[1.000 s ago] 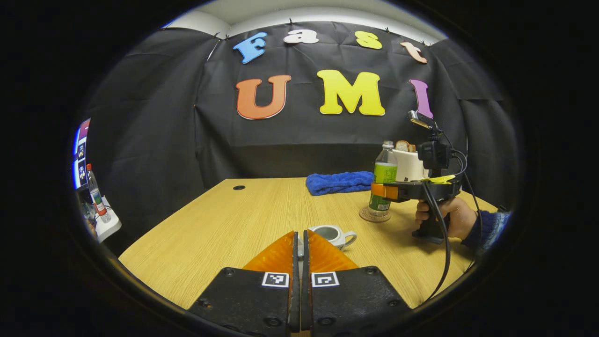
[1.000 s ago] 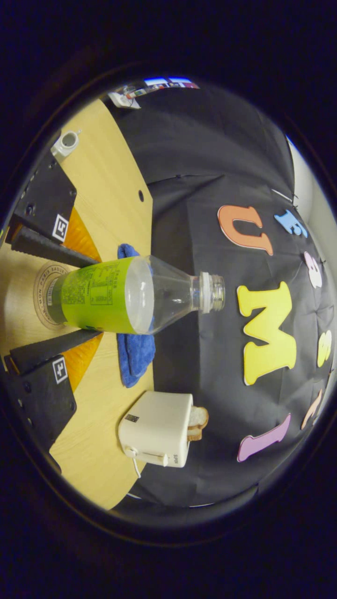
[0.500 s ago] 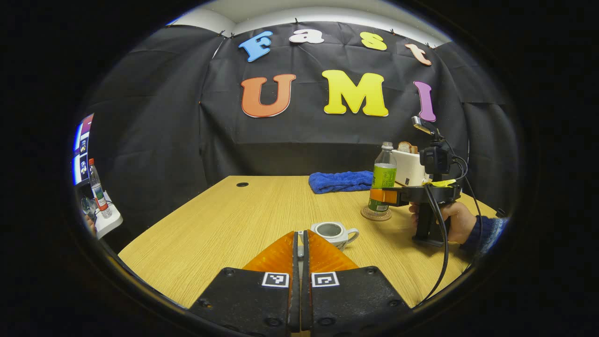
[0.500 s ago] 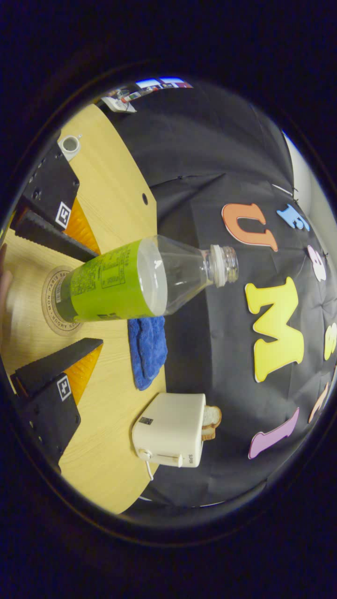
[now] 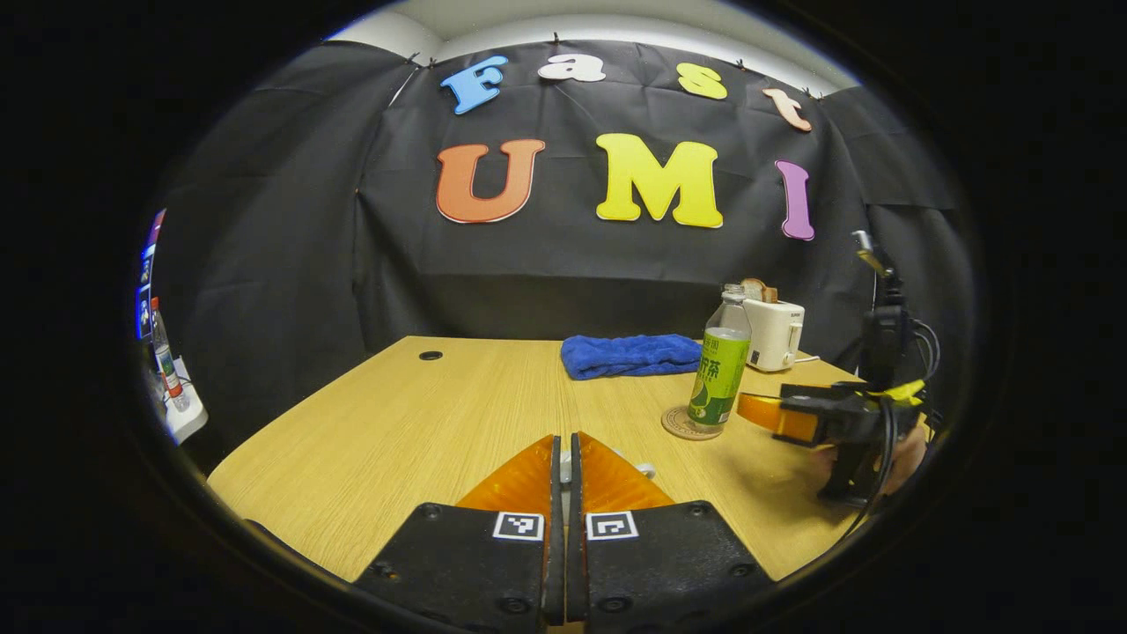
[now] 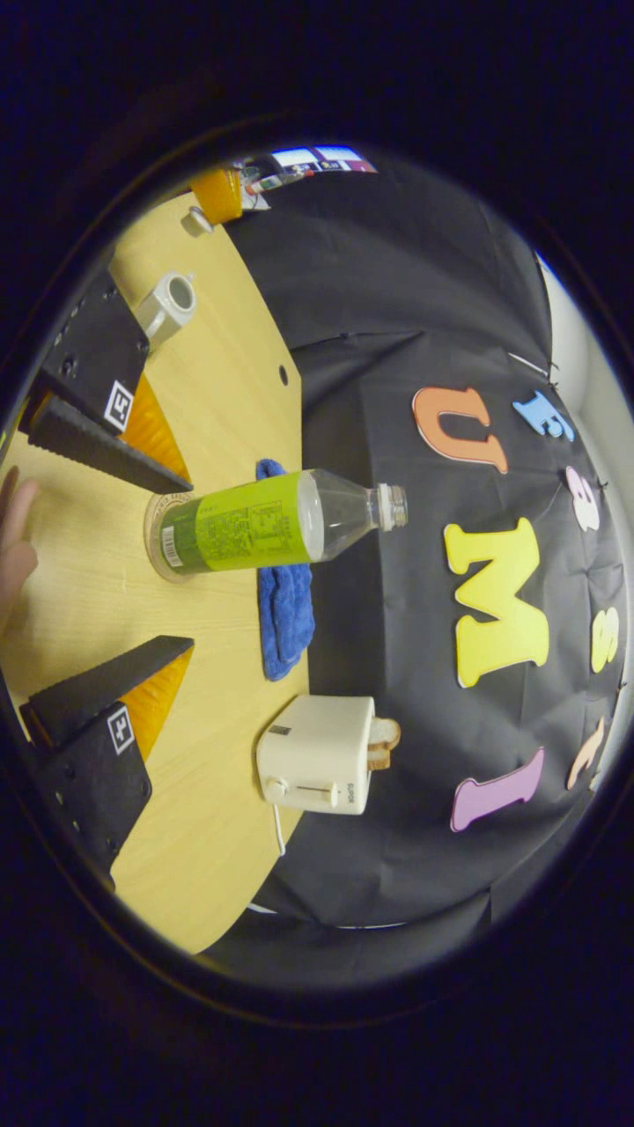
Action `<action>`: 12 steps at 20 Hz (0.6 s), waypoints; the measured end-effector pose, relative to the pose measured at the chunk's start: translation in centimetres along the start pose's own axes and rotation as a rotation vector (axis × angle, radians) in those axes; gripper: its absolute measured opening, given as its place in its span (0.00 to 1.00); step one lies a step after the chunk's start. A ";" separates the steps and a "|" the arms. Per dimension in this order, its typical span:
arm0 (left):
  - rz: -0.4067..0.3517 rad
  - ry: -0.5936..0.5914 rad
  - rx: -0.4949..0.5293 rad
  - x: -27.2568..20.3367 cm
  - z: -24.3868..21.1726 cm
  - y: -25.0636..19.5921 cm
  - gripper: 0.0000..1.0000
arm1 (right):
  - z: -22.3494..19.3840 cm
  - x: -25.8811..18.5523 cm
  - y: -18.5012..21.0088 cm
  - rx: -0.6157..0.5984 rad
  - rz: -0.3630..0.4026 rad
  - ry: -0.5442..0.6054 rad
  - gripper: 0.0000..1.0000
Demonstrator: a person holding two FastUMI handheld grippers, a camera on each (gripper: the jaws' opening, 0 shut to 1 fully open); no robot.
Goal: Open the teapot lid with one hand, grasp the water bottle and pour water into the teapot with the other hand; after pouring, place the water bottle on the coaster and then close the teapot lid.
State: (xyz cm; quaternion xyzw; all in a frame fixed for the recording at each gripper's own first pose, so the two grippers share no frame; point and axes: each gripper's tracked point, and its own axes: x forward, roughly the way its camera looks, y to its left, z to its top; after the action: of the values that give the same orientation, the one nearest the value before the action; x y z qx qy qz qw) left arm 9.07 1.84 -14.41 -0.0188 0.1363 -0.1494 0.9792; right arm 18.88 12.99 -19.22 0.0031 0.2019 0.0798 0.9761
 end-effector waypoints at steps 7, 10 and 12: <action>-0.011 0.012 0.021 3.2 -0.3 -1.6 0.04 | -0.2 -6.5 -2.9 -0.024 0.003 -0.058 0.96; -0.007 0.016 0.031 4.3 -0.7 -1.9 0.04 | -0.3 -8.7 -4.2 -0.026 -0.003 -0.078 0.96; 0.000 0.025 0.035 4.7 -1.0 -1.8 0.04 | -0.5 -9.7 -4.9 -0.028 -0.011 -0.087 0.96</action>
State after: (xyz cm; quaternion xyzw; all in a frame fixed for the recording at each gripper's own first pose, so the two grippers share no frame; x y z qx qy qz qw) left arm 12.55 -1.28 -16.40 0.0004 0.1457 -0.1519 0.9776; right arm 10.66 6.58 -16.01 -0.0082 0.1584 0.0769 0.9843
